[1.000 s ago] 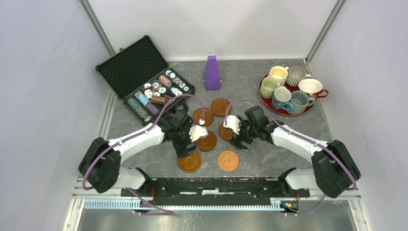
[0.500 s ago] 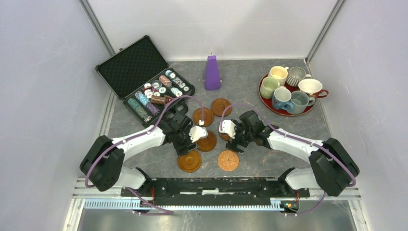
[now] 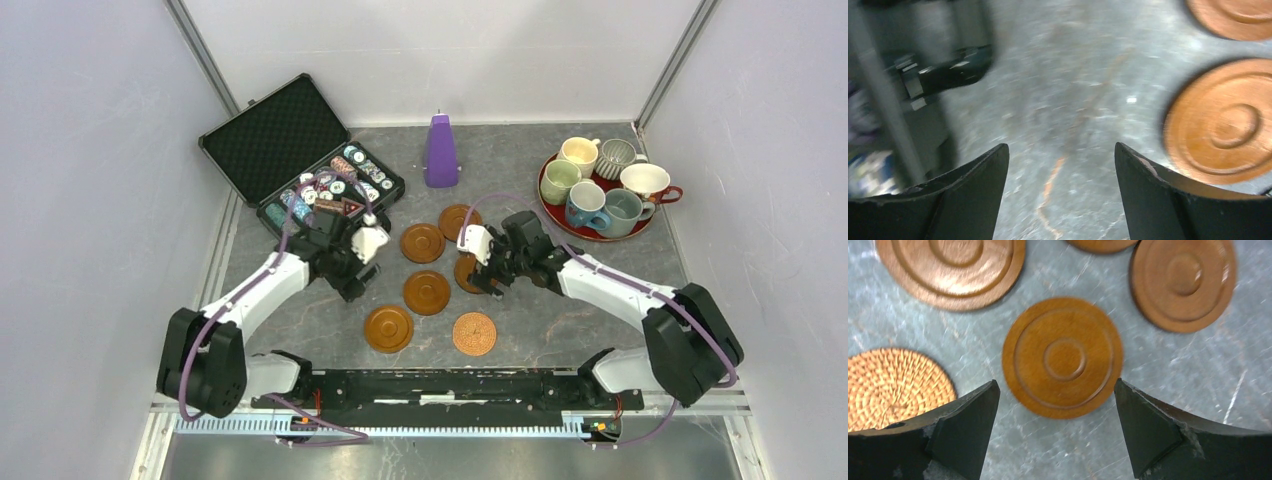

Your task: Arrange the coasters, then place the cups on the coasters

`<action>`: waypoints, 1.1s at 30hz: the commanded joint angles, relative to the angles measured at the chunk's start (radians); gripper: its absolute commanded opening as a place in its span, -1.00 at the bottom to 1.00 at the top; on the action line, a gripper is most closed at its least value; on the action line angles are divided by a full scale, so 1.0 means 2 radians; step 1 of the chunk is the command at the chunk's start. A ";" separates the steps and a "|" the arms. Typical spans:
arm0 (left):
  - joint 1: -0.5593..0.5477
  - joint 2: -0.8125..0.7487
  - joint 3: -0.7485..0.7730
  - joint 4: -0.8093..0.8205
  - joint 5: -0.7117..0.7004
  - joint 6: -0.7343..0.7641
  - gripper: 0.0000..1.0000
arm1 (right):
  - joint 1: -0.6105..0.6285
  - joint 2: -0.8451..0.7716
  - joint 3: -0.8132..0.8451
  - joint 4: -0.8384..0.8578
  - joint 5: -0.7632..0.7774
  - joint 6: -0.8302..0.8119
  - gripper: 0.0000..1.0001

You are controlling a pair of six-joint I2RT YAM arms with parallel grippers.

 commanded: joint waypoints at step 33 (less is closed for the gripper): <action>0.233 0.153 0.063 0.200 -0.143 -0.057 -0.03 | 0.059 0.346 0.389 0.119 0.028 0.120 0.66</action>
